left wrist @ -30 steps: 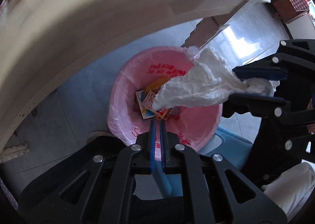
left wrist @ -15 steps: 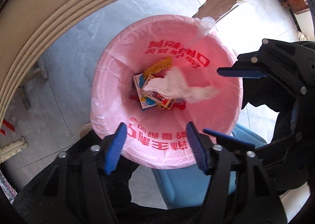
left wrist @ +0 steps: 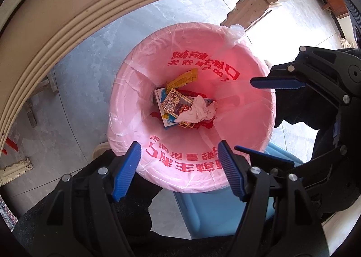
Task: Collect trash
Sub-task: 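Open both tools to drop the card box and tissue into the bin, then raise both tools and move them toward the white box and red cup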
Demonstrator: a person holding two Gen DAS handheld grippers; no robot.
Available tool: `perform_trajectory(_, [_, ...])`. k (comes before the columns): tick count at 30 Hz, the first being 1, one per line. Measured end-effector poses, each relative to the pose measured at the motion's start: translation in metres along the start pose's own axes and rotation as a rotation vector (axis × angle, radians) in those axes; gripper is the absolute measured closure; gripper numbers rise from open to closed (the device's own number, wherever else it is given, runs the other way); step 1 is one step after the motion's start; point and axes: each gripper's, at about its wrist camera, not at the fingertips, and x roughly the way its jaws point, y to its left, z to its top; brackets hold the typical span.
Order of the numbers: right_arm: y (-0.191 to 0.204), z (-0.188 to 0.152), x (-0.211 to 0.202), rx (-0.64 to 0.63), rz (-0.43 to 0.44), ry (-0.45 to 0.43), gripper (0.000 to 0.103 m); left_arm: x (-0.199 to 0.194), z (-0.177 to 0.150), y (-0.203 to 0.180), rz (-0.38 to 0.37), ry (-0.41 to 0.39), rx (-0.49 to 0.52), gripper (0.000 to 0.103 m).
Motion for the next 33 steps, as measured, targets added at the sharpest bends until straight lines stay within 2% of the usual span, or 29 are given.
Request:
perform_trajectory(5, [-0.004,-0.001,-0.023,0.029,0.02,-0.027,0.038,-0.016,-0.002,-0.002,-0.004,-0.023,-0.003,0.034])
perform_trajectory(9, [-0.004,-0.005,-0.075,0.037,0.037,-0.112,0.037,-0.052,-0.011,-0.001,0.006,-0.086,-0.013,0.034])
perform_trajectory(11, [-0.004,-0.006,-0.116,0.04,0.041,-0.206,0.032,-0.081,-0.017,0.001,0.007,-0.143,-0.019,0.034])
perform_trajectory(13, [-0.008,-0.007,-0.165,0.05,0.053,-0.334,0.014,-0.116,-0.023,0.005,0.012,-0.21,-0.03,0.027])
perform_trajectory(14, [-0.01,-0.008,-0.191,0.057,0.05,-0.409,0.009,-0.134,-0.026,0.008,0.02,-0.247,-0.04,0.023])
perform_trajectory(16, [-0.012,-0.01,-0.239,0.067,0.042,-0.542,0.007,-0.172,-0.029,0.015,0.031,-0.313,-0.054,0.02])
perform_trajectory(18, [-0.018,-0.005,-0.278,0.075,-0.003,-0.622,0.007,-0.209,-0.029,0.023,0.031,-0.358,-0.064,0.014])
perform_trajectory(22, [-0.031,0.019,-0.325,0.047,-0.106,-0.616,0.007,-0.28,-0.023,0.044,0.036,-0.425,-0.123,0.012])
perform_trajectory(26, [-0.047,0.036,-0.355,0.062,-0.211,-0.635,0.007,-0.335,-0.01,0.061,0.042,-0.455,-0.152,0.011])
perform_trajectory(29, [-0.055,0.045,-0.371,0.066,-0.275,-0.673,0.007,-0.356,0.002,0.074,0.099,-0.461,-0.193,0.011])
perform_trajectory(31, [-0.056,0.055,-0.377,0.018,-0.292,-0.686,0.007,-0.36,0.012,0.078,0.12,-0.454,-0.184,0.011])
perform_trajectory(33, [-0.057,0.069,-0.374,-0.056,-0.29,-0.636,0.007,-0.361,0.023,0.078,0.148,-0.437,-0.129,0.011])
